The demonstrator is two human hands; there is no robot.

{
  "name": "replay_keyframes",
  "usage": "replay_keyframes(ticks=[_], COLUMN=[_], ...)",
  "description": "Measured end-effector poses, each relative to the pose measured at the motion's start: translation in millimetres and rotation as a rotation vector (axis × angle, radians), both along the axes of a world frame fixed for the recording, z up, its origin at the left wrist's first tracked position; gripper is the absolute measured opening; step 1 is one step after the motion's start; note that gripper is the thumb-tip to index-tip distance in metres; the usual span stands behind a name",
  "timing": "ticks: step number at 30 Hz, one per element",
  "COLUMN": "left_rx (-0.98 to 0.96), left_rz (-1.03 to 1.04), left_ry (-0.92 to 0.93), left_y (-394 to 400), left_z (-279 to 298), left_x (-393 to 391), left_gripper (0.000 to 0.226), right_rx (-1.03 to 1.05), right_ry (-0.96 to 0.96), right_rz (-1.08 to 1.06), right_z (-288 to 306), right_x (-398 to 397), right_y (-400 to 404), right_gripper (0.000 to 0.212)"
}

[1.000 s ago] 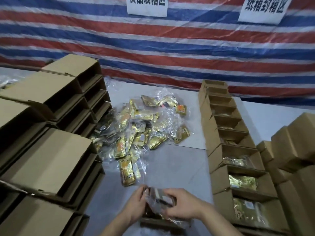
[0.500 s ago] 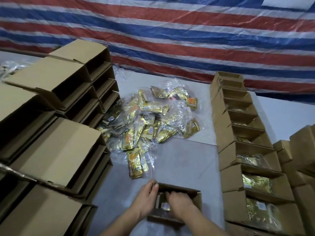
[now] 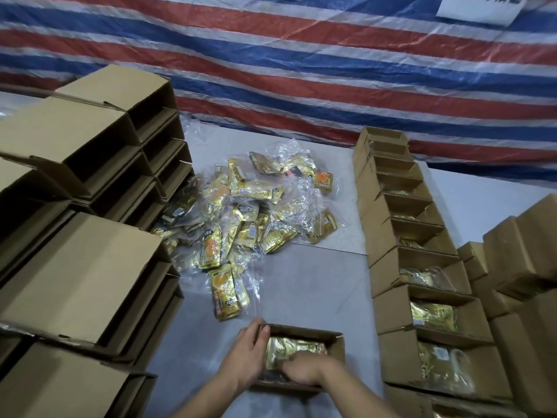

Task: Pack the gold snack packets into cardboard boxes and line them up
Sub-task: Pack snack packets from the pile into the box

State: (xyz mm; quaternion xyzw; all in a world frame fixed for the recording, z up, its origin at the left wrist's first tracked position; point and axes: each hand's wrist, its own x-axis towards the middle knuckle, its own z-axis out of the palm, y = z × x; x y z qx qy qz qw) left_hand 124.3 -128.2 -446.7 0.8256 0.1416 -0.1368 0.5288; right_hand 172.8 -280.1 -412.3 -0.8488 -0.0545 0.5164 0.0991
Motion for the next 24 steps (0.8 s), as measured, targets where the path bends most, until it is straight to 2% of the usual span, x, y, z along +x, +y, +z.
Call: replay_keyframes(ticks=[2,4,8,12,14,16,18,20,22,24], left_rx=[0.002,0.003,-0.007,-0.019,-0.01,-0.005,0.001,-0.001,0.009,0.025], left_rz=[0.004,0.014,0.022,-0.006,-0.037,-0.074,-0.117,-0.14,-0.17,-0.186], left_ry=[-0.004,0.008,0.0,-0.001,-0.007,-0.015,-0.027,-0.033,-0.016,-0.008], left_y=[0,-1,-2,-4,-6,-9,-12,-17,-21,-26], left_z=[-1,-2,-3,4,7,10,14,17,19,18], left_x=[0,0,1,0,-1,-4,-8,-13,-20,-27], left_gripper=[0.018,0.015,0.016,0.017,0.02,0.022,0.022,0.021,0.021,0.021], right_rx=[-0.013,0.006,0.061,0.036,0.048,0.059,-0.002,-0.016,0.031,0.021], right_ry=[0.008,-0.048,-0.469,-0.833,-1.019,-1.15,-1.113,-0.955,-0.804,-0.786], right_rz=[0.002,-0.042,-0.086,-0.015,-0.102,-0.25,-0.38,-0.528,-0.659,-0.688], right_z=[2,4,7,14,18,17,14,8,3,0], right_x=[0,-5,-16,-27,-36,-49,-61,-73,-83,-92], right_y=[1,-1,-8,-12,-17,-27,-39,-48,-53,-56], right_gripper=[0.067,0.063,0.042,0.026,0.01,0.011,0.037,0.059,0.063,0.061])
